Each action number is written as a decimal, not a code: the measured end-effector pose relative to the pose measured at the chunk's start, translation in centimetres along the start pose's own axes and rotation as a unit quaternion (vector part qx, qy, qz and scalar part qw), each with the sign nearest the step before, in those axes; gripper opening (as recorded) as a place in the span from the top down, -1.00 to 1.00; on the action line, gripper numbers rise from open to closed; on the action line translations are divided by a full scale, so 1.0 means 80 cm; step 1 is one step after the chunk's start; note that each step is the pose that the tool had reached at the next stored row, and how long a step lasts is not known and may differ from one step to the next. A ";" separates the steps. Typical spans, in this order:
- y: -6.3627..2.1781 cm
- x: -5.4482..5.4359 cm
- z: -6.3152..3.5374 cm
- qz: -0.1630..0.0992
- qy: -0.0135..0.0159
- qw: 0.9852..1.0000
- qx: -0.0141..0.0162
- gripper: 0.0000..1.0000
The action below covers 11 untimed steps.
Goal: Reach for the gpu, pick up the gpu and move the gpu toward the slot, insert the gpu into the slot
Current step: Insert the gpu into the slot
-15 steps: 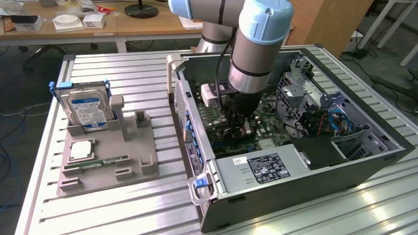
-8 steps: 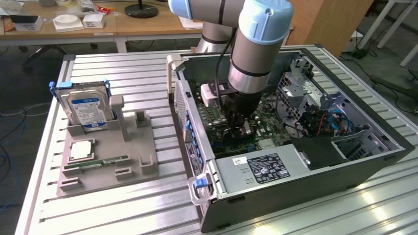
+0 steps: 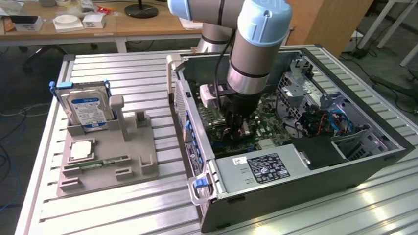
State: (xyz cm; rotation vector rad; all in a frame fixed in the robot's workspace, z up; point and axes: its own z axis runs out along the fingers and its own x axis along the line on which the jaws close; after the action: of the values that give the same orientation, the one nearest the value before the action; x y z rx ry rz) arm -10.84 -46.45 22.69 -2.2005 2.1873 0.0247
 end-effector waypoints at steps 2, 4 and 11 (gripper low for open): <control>0.000 0.000 -0.003 0.000 0.001 1.000 0.000 0.33; 0.000 0.000 -0.007 0.000 0.001 1.000 0.000 0.33; -0.001 -0.001 -0.034 0.000 0.001 1.000 0.003 0.33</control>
State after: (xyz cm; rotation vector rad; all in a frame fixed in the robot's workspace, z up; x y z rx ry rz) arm -10.81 -46.47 25.45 -2.1996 2.1845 0.0174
